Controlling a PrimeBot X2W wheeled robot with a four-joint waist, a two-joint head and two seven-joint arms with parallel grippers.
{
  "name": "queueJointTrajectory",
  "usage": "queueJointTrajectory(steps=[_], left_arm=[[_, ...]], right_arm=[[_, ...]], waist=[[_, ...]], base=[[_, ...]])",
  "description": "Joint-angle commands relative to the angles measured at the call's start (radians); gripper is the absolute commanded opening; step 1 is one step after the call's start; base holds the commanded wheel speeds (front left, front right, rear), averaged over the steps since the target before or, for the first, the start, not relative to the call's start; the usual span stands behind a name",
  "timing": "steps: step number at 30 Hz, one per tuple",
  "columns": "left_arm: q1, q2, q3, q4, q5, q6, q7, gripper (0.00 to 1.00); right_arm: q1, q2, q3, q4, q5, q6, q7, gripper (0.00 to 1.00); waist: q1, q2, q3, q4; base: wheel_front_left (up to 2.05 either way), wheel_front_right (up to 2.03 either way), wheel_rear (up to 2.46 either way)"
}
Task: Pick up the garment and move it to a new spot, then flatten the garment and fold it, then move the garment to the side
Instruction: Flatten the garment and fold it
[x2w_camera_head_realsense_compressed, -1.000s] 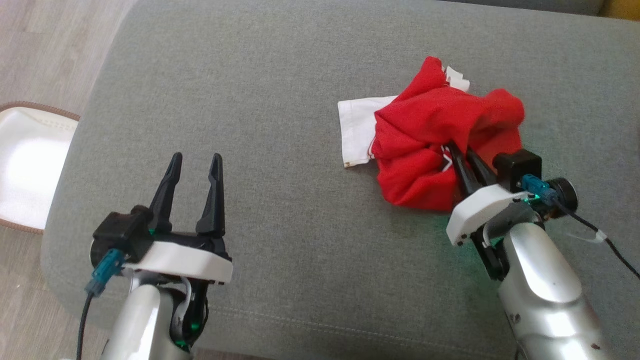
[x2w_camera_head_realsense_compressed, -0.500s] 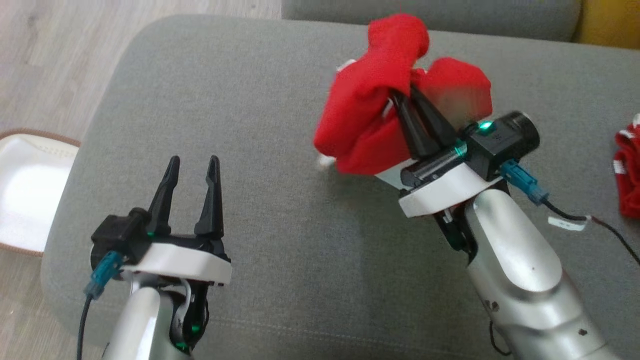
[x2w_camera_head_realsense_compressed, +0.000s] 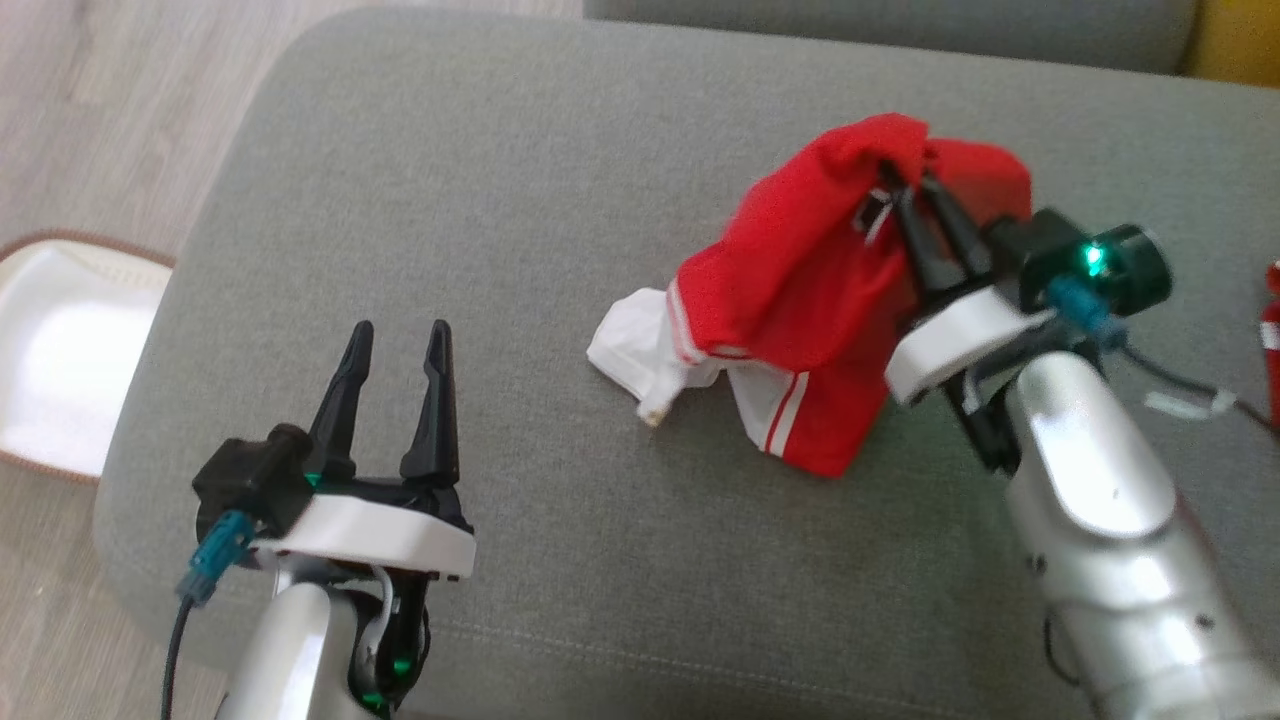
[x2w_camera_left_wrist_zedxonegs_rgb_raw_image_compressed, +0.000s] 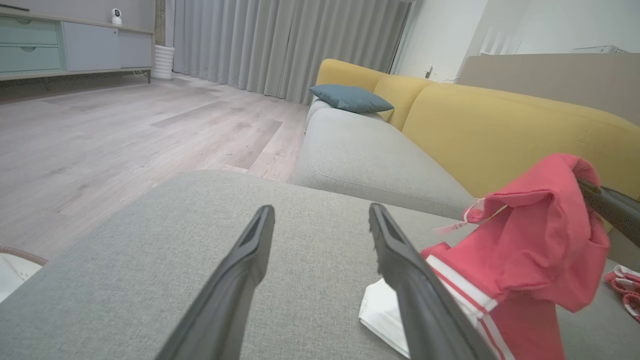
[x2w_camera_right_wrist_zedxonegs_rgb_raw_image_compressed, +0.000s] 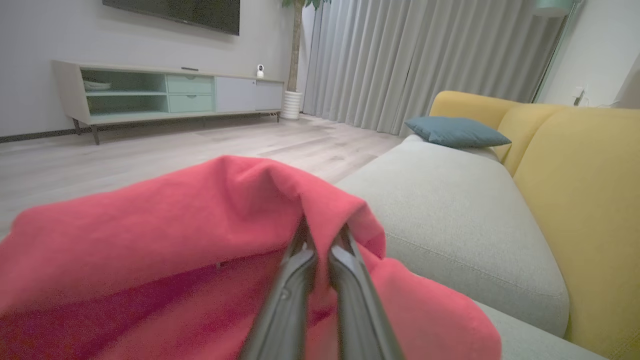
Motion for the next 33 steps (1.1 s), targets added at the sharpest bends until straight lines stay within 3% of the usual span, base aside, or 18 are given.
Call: queueJointTrajectory(steps=[1,5,6,7,12,17,24,30,33], left_arm=[[-0.046,0.007,0.027,-0.036,-0.010,0.007,-0.005,1.00],[-0.055,0.007,0.025,-0.032,-0.013,0.010,-0.005,1.00],[-0.057,0.007,0.026,-0.031,-0.013,0.011,-0.005,1.00],[-0.058,0.007,0.027,-0.030,-0.013,0.011,-0.005,1.00],[-0.068,0.007,0.031,-0.023,-0.011,0.012,-0.005,1.00],[-0.070,0.007,0.046,-0.025,-0.006,0.010,-0.005,1.00],[-0.056,0.007,0.068,-0.032,-0.001,0.004,-0.005,1.00],[-0.042,0.007,0.067,-0.038,0.002,0.005,-0.005,1.00],[-0.029,0.007,0.060,-0.040,0.002,0.009,-0.005,1.00]], right_arm=[[-0.072,0.003,0.002,0.004,-0.003,0.007,-0.003,0.00],[-0.147,-0.008,-0.038,0.152,-0.038,0.007,-0.008,0.00],[-0.163,-0.006,-0.054,0.186,-0.049,0.007,-0.009,0.82],[-0.177,-0.004,-0.073,0.224,-0.065,0.007,-0.001,1.00],[-0.219,0.024,-0.131,0.328,-0.108,0.007,-0.014,1.00],[-0.193,0.036,-0.154,0.311,-0.087,0.007,-0.052,1.00],[-0.007,0.037,-0.059,0.046,0.066,0.007,-0.062,1.00],[0.224,0.037,-0.076,-0.196,0.113,0.007,-0.062,1.00],[0.307,0.037,-0.088,-0.260,0.128,0.007,-0.062,1.00]], waist=[[0.0000,0.0000,0.017,0.011],[0.0000,0.0000,0.038,0.012],[0.0000,0.0000,0.041,0.010],[0.0000,0.0000,0.044,0.007],[0.0000,0.0000,0.043,-0.022],[0.0000,0.0000,0.031,-0.073],[0.0000,0.0000,0.001,-0.160],[0.0000,0.0000,-0.043,-0.211],[0.0000,0.0000,-0.058,-0.221]], base=[[0.00,0.00,0.00],[0.00,0.00,0.00],[0.00,0.00,0.00],[0.00,0.00,0.00],[0.00,0.00,0.00],[0.00,0.00,0.00],[0.00,0.00,0.00],[0.00,0.00,0.00],[0.00,0.00,0.00]])
